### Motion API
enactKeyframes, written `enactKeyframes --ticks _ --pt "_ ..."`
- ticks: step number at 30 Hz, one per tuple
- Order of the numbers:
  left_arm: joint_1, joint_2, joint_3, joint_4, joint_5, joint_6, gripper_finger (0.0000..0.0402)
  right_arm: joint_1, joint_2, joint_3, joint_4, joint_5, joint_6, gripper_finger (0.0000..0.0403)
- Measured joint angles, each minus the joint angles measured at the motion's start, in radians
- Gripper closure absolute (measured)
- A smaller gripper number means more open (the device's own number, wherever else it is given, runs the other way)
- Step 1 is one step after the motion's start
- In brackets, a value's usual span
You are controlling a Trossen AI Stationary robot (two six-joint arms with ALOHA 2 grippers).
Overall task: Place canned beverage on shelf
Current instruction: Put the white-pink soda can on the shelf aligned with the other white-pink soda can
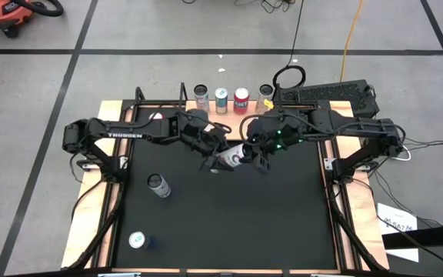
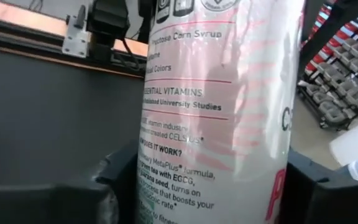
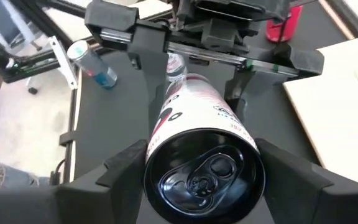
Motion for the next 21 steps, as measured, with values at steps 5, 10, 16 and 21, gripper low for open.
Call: enactKeyframes --ticks 5,10,16,21 --pt "0.04 -0.014 -0.002 0.001 0.004 0.043 0.017 -0.019 0.0 0.0 0.011 0.13 0.101 0.0113" --pt "0.104 -0.069 -0.002 0.041 -0.097 0.06 0.017 -0.064 -0.032 0.0 0.081 0.316 0.325 0.0075" --pt "0.163 -0.137 -0.002 0.121 -0.178 0.128 0.0167 -0.104 -0.025 0.0 0.358 0.351 0.345 0.0056" --pt "0.186 -0.165 -0.002 0.225 -0.197 0.122 0.0166 -0.125 0.032 0.0 0.578 0.341 0.304 0.0055"
